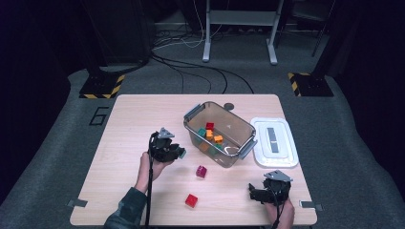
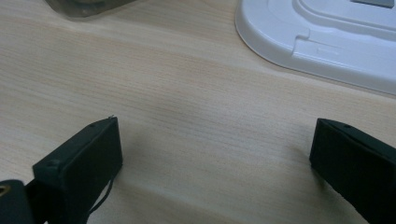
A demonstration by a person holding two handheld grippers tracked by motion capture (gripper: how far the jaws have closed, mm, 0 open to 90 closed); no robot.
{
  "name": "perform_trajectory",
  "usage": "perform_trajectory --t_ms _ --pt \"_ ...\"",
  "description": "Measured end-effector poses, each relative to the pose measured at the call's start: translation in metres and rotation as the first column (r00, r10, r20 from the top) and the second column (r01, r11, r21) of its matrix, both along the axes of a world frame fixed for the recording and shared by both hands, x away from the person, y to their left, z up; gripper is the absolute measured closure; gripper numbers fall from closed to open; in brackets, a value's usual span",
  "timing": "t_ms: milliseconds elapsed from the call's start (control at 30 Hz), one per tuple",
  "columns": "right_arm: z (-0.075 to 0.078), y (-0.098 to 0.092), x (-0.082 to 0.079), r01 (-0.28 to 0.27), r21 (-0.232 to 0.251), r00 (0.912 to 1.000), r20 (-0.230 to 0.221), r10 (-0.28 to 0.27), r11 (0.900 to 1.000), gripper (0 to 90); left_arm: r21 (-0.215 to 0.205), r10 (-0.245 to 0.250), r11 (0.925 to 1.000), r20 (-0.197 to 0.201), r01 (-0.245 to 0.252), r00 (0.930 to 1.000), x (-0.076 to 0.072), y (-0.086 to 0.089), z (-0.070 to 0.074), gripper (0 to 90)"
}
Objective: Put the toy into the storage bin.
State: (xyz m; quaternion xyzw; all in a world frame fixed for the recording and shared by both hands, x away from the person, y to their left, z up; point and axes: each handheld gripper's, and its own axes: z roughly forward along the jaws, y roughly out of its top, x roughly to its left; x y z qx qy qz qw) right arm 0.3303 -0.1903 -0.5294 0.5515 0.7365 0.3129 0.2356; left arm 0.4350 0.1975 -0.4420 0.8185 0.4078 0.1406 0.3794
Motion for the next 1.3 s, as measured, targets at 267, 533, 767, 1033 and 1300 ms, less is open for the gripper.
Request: perform_trajectory --t_ms 267,533,767,1033,1300 --pt "0.000 0.000 0.000 0.000 0.000 1.0000 0.000 0.000 1.000 1.3 0.024 -0.017 0.9996 0.039 0.016 0.9991 0.006 0.002 0.027 66.0" --pt "0.000 0.000 0.000 0.000 0.000 1.0000 0.000 0.000 1.000 1.3 0.030 -0.013 0.9995 0.089 0.010 0.9960 0.013 0.003 0.053 66.0" --pt "0.000 0.000 0.000 0.000 0.000 1.0000 0.000 0.000 1.000 1.3 0.044 -0.014 0.9990 0.122 0.009 0.9925 0.020 -0.001 0.073 66.0" --pt "0.000 0.000 0.000 0.000 0.000 1.0000 0.000 0.000 1.000 1.3 0.036 -0.014 0.9993 0.141 0.009 0.9899 0.033 -0.007 0.088 65.9" --pt "0.000 0.000 0.000 0.000 0.000 1.0000 0.000 0.000 1.000 1.3 0.052 -0.019 0.9986 0.151 0.011 0.9883 0.049 -0.017 0.097 66.0"
